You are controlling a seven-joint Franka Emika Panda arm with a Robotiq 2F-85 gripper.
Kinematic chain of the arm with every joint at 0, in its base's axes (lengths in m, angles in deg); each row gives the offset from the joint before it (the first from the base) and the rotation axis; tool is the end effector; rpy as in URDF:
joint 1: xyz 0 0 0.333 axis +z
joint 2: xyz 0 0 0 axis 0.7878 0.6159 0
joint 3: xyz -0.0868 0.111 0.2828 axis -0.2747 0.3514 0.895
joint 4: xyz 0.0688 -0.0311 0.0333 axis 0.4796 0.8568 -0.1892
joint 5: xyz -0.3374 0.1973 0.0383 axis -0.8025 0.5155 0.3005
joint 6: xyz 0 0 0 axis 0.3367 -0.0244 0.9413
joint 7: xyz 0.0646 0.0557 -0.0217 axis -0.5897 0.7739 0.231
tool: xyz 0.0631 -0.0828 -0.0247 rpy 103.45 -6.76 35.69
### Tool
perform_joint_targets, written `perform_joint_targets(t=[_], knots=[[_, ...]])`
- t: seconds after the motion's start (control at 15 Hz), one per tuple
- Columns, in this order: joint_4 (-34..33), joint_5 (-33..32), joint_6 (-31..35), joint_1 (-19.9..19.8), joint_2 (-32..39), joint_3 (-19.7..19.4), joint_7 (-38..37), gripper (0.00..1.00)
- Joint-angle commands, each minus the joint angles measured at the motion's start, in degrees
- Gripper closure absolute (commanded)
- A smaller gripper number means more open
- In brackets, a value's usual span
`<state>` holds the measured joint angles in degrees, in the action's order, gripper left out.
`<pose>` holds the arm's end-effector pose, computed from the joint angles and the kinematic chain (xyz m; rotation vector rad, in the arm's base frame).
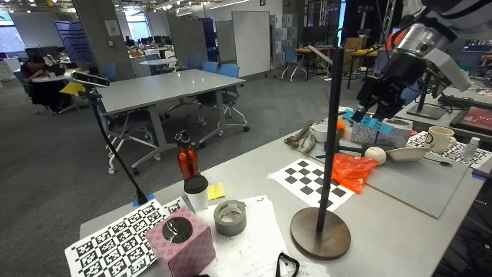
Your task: Take the peg from the table and hang it on the black stand
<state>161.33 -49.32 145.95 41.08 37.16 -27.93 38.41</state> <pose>0.5881 -0.1208 0.3837 -2.5848 0.4468 -0.2390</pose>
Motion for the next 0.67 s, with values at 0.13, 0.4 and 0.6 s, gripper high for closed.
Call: perform_joint_targets(t=[0.13,0.4,0.6], knots=[[-0.09,0.63,-0.88,0.35,0.30,-0.80,0.28,0.37],[-0.59,1.24,-1.27,0.27,0.87,-0.58,1.08,0.62],[-1.32,2.37,-1.90,0.15,1.50,-0.20,1.96,0.62]])
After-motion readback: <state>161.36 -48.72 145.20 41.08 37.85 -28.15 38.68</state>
